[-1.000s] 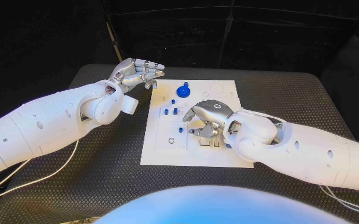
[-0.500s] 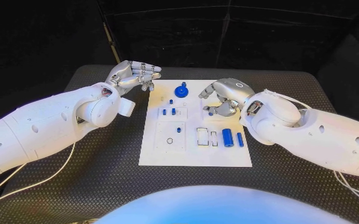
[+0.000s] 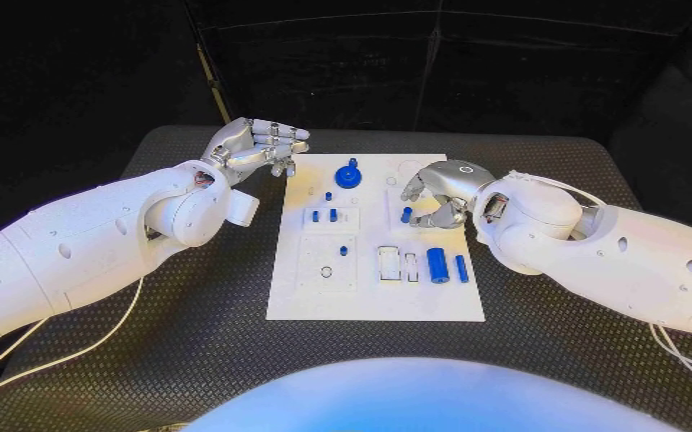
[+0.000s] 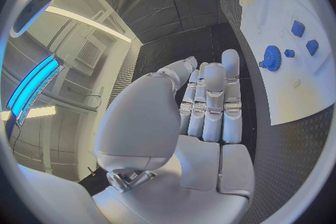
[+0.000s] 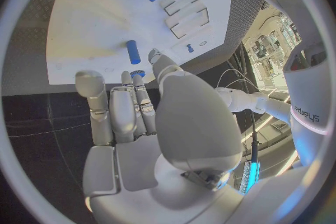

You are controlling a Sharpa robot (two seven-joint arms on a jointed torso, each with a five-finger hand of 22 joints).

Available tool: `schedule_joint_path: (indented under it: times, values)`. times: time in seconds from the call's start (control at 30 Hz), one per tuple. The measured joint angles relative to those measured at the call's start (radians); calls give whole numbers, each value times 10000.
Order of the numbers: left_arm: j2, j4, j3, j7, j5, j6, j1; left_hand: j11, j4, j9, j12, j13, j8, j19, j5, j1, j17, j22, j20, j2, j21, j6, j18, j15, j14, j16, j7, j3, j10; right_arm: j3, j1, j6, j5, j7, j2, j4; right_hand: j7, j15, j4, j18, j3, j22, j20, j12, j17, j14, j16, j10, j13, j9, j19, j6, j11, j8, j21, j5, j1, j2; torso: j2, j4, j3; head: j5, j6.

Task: Assemble the parts on the task board

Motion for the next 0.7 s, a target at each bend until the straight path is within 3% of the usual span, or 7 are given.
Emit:
schedule_joint_path:
  times: [0.23,0.4,0.53,0.7]
  values:
    - [-3,2,0,-2,0,11,0,0,0,-8,0,-1,0,0,0,0,0,0,0,0,0,0,0,0,0,0,0,0,0,2,0,361,-65,-59,322,-276,33,0,59,1,-58,77,-3,352,54,0,0,60,-1,27,4,121,-59,33,0,0,351,351,-1,7,0,23,0]
    - [1,4,0,-2,0,16,0,0,0,-8,0,-1,0,0,0,0,1,0,0,0,0,0,0,0,0,0,0,0,0,2,0,472,-78,-62,537,-533,57,0,49,0,302,322,-107,544,77,0,62,513,-34,27,187,438,-145,66,145,-265,623,623,-1,7,2,35,0]
    - [1,5,0,-2,1,17,0,0,0,-7,0,-2,0,0,0,0,1,1,0,0,0,0,0,0,0,0,0,0,0,2,-1,527,-84,-63,603,-662,142,-58,80,0,569,492,-126,545,16,-17,62,868,-56,39,310,647,-214,116,275,-317,683,683,5,0,6,41,0]
    - [1,3,0,-2,1,19,-1,0,0,-7,0,-2,0,0,0,0,1,1,0,0,0,0,0,0,0,0,0,0,1,1,-2,611,-88,-68,670,-787,133,-111,97,0,966,724,-198,545,74,-35,61,1462,-56,56,451,1007,-303,182,433,-355,737,737,5,-8,7,42,-1]
